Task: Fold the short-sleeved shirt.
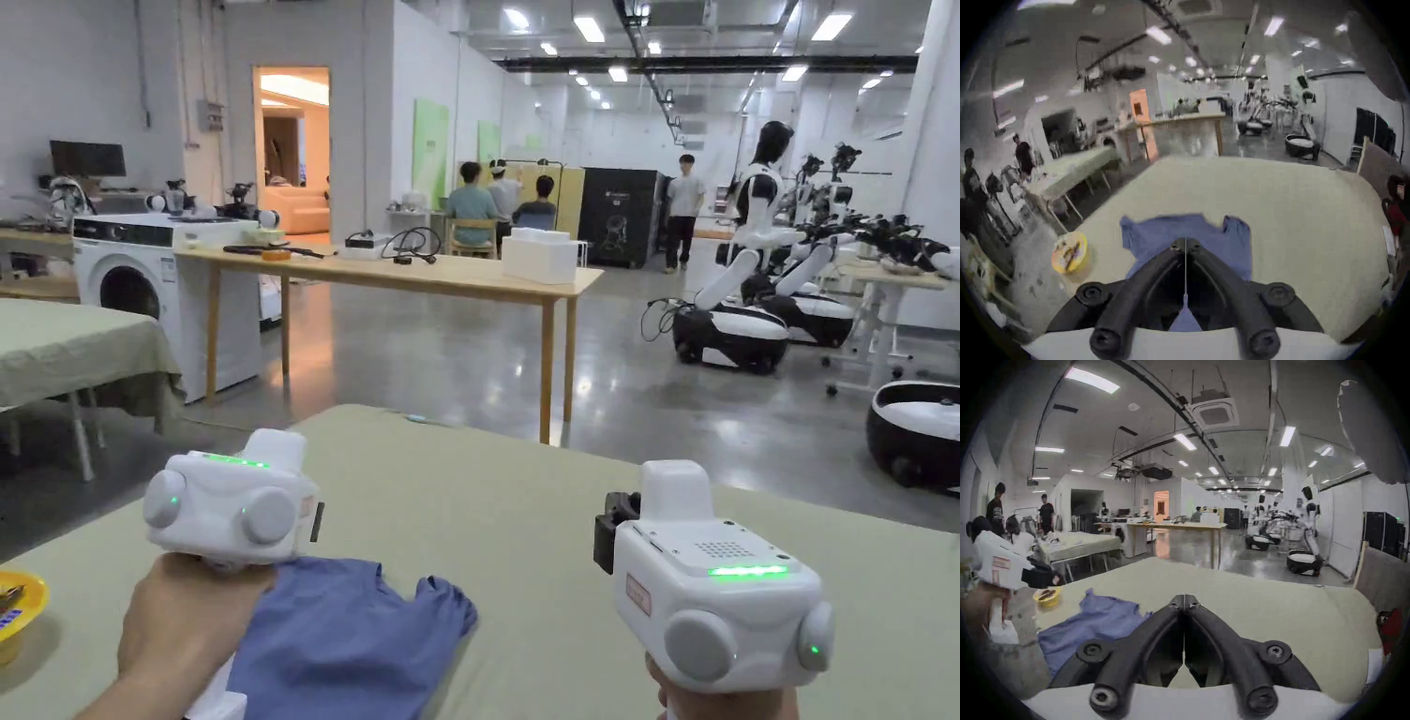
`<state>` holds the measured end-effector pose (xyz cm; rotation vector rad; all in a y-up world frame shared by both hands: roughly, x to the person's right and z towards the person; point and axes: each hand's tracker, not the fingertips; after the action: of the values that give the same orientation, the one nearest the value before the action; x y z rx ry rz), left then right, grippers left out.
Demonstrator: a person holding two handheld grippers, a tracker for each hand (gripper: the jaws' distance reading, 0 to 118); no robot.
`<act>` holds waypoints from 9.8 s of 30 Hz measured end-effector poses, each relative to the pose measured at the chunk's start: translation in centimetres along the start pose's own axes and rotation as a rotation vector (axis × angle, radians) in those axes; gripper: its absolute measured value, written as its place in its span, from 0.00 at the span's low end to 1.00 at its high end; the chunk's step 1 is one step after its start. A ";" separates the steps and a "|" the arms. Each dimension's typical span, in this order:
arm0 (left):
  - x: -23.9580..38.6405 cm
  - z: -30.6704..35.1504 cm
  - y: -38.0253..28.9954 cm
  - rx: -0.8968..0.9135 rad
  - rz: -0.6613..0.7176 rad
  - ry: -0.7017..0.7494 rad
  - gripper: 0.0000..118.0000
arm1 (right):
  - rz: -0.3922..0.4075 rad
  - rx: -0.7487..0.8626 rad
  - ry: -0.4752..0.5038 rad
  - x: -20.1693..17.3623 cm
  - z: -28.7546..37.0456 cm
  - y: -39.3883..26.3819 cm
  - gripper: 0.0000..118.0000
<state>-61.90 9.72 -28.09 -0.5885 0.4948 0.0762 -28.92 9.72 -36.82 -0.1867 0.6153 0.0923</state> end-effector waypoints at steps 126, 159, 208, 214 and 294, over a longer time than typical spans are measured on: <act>28.2 -18.5 -2.5 -0.276 -0.304 -0.319 0.01 | -0.267 -0.764 -0.351 46.3 11.0 -24.6 0.07; 15.8 -0.7 30.2 0.453 -0.002 -0.219 0.01 | -0.206 0.059 -0.557 39.9 10.3 20.2 0.07; 16.5 4.5 -11.9 0.161 -0.232 -0.342 0.94 | -0.178 -0.154 -0.342 25.2 21.7 -12.3 0.83; 19.1 4.4 -12.3 0.244 -0.179 -0.369 0.47 | -0.187 -0.027 -0.346 19.4 17.0 -10.2 0.32; 16.8 -2.1 21.4 0.279 -0.135 -0.293 0.02 | -0.091 -0.070 -0.372 36.5 8.9 19.4 0.03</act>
<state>-52.41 25.23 -48.44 -0.3276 0.1748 -0.0347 2.99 31.65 -53.78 -0.2580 0.2325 0.0583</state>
